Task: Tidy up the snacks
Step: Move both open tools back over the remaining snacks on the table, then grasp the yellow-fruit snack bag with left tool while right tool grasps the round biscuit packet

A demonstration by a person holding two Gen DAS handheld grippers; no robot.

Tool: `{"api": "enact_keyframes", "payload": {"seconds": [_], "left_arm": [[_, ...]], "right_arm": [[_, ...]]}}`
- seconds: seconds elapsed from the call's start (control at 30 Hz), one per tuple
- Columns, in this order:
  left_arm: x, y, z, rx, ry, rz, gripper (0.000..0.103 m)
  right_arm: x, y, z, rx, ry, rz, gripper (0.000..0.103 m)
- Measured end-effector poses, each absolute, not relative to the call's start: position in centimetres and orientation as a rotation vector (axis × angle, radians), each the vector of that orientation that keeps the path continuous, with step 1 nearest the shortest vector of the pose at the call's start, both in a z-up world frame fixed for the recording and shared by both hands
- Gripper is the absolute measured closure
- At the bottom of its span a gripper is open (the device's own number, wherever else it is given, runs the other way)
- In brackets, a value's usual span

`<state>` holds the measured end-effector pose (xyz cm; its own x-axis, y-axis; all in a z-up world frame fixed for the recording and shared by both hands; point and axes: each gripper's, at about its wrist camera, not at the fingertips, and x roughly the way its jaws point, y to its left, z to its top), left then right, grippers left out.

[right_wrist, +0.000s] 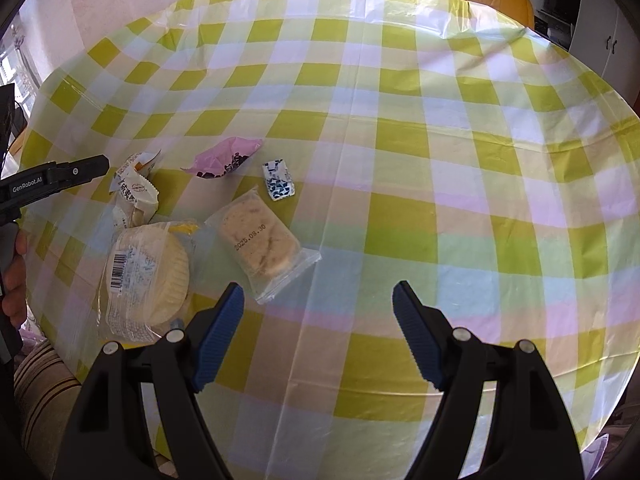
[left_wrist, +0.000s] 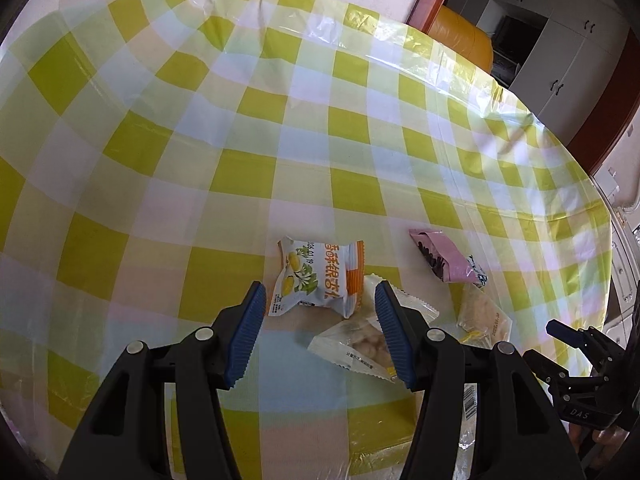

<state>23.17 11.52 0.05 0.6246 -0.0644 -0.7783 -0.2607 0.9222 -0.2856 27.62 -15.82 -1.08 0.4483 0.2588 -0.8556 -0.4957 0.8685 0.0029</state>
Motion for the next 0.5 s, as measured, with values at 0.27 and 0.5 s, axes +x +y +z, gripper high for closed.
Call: {"api": "enact_keyframes", "payload": {"seconds": [0.27, 0.5], "left_arm": [[25.3, 12.4, -1.9, -0.412, 0.934, 0.125, 0.048], [26.6, 12.4, -3.2, -0.416, 0.954, 0.094, 0.043]], "right_arm": [[29.2, -13.2, -2.4, -0.312, 1.009, 0.511, 0.026], [30.1, -11.9, -3.4, -0.325, 1.020, 0.522, 0.026]]}}
